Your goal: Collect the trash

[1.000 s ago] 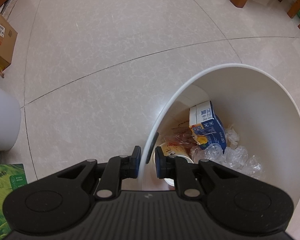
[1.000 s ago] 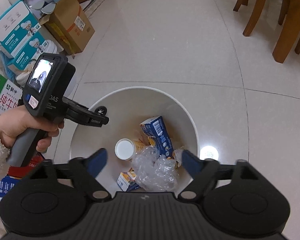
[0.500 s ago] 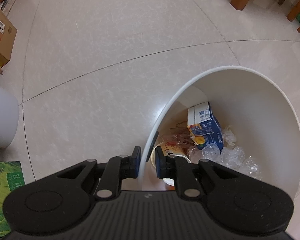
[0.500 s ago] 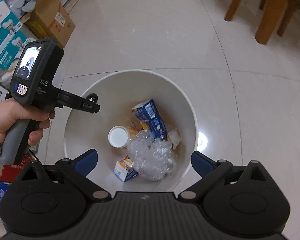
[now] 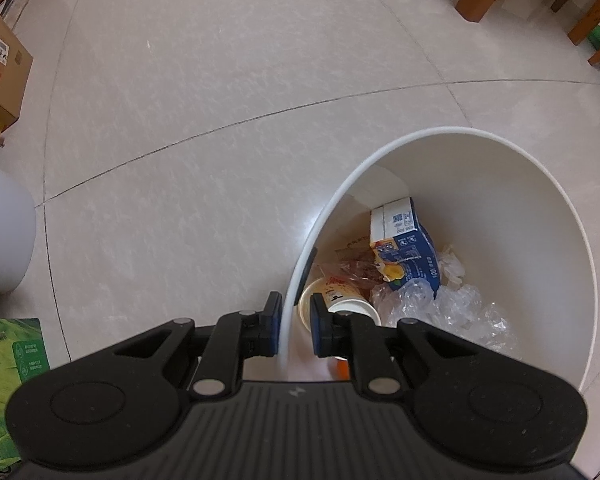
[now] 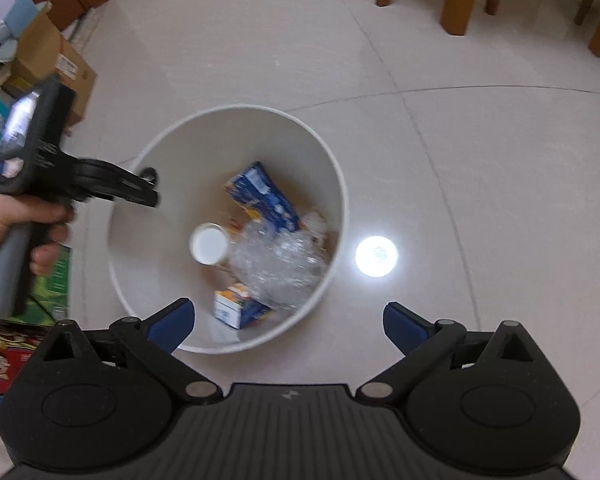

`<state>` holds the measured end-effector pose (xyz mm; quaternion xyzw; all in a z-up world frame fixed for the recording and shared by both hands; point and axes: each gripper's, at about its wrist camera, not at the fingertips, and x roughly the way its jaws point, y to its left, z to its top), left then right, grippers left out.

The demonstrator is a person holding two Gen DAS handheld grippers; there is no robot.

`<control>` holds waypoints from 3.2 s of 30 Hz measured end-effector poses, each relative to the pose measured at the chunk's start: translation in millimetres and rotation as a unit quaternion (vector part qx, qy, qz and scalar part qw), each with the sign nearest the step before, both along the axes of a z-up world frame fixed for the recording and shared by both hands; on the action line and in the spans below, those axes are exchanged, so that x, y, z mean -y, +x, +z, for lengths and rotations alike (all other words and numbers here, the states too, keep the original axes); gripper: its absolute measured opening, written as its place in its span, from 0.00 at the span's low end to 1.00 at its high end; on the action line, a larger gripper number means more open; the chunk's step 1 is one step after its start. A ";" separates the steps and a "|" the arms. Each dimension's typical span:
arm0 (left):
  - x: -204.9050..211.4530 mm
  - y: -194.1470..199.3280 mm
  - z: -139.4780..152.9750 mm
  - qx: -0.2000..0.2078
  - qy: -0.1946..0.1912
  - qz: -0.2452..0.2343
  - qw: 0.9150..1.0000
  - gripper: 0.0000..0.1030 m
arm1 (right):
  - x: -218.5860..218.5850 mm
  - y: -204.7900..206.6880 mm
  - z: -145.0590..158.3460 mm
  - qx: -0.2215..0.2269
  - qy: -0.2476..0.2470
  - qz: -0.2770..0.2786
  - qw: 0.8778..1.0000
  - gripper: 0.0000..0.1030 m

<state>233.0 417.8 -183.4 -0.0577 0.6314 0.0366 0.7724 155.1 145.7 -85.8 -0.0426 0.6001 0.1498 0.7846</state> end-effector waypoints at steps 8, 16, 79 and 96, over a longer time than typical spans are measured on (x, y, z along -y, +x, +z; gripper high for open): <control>16.2 -17.7 25.1 0.007 0.027 -0.047 0.999 0.61 | 4.1 -12.3 5.1 -0.003 0.002 -0.024 1.000 0.99; 34.1 -52.3 60.3 0.030 0.025 -0.053 0.998 0.87 | 2.1 -30.2 14.4 -0.027 -0.004 -0.028 0.999 1.00; 90.7 -236.5 219.4 0.088 0.091 0.037 0.991 0.96 | 30.7 -133.0 120.8 0.062 0.009 -0.063 0.996 1.00; 93.2 -236.7 223.2 0.090 0.095 0.034 0.991 0.96 | 27.4 -134.6 121.8 0.065 0.012 -0.071 0.995 1.00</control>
